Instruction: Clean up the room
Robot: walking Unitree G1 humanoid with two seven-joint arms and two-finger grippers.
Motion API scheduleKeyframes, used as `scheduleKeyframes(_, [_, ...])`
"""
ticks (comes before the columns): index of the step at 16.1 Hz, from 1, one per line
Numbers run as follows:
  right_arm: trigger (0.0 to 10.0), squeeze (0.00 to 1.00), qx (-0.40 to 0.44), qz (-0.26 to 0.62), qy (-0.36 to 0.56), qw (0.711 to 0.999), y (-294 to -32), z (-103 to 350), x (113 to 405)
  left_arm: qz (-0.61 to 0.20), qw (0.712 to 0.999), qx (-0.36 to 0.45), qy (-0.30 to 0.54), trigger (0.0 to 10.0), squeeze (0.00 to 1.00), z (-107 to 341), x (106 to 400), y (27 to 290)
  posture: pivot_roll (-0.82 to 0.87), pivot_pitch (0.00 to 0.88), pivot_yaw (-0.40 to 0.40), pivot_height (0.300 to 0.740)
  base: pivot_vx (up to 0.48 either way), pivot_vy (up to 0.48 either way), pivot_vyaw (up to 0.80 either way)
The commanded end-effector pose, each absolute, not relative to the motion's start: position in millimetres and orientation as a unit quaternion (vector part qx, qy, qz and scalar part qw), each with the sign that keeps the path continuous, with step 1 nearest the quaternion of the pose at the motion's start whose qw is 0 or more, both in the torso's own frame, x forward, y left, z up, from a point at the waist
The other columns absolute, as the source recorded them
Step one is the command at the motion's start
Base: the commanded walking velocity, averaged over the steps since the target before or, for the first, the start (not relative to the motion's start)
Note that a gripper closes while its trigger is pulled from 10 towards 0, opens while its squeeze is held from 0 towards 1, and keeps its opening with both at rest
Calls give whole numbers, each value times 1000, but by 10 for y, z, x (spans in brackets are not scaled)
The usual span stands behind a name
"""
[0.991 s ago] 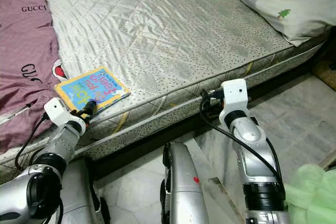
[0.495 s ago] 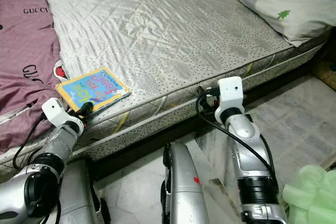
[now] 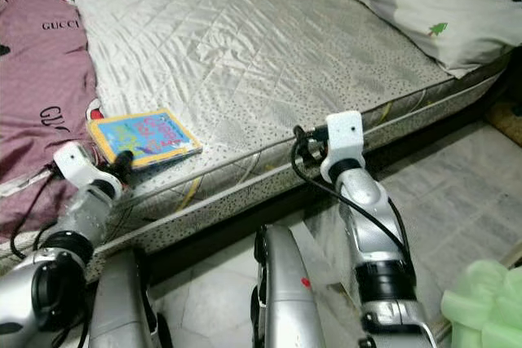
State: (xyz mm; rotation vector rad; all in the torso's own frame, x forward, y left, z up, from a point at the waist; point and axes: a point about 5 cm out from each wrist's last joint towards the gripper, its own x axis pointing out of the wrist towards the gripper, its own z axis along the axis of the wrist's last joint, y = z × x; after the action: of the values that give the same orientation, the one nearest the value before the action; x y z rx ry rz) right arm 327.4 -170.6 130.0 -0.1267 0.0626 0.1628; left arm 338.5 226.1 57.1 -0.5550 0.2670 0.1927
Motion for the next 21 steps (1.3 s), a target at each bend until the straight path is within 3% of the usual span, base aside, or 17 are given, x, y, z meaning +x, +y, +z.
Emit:
scheduleKeyframes(1, [10000,0,-64,81,32,994,-1682,1286,3293,88,956,-258,111,0,0,677,3440,2302,-152,0,-60,506,0,0,0])
scheduleKeyframes(10, [10000,0,-5,116,15,993,-1230,1241,3445,89,990,-103,-39,0,0,1358,3619,2584,-44,0,-26,506,0,0,0])
scheduleKeyframes(14, [10000,0,35,121,18,992,-1111,1166,3398,58,990,-14,-126,0,0,1716,3643,2499,-33,0,2,506,0,0,0])
scheduleKeyframes(18, [10000,0,109,144,9,984,-922,1159,3329,38,973,94,-207,0,0,1910,3363,2382,-28,0,35,506,0,0,0])
scheduleKeyframes(21, [10000,0,103,164,-7,981,-852,1216,3323,27,967,126,-218,0,0,1902,3082,2228,-3,0,17,506,0,0,227])
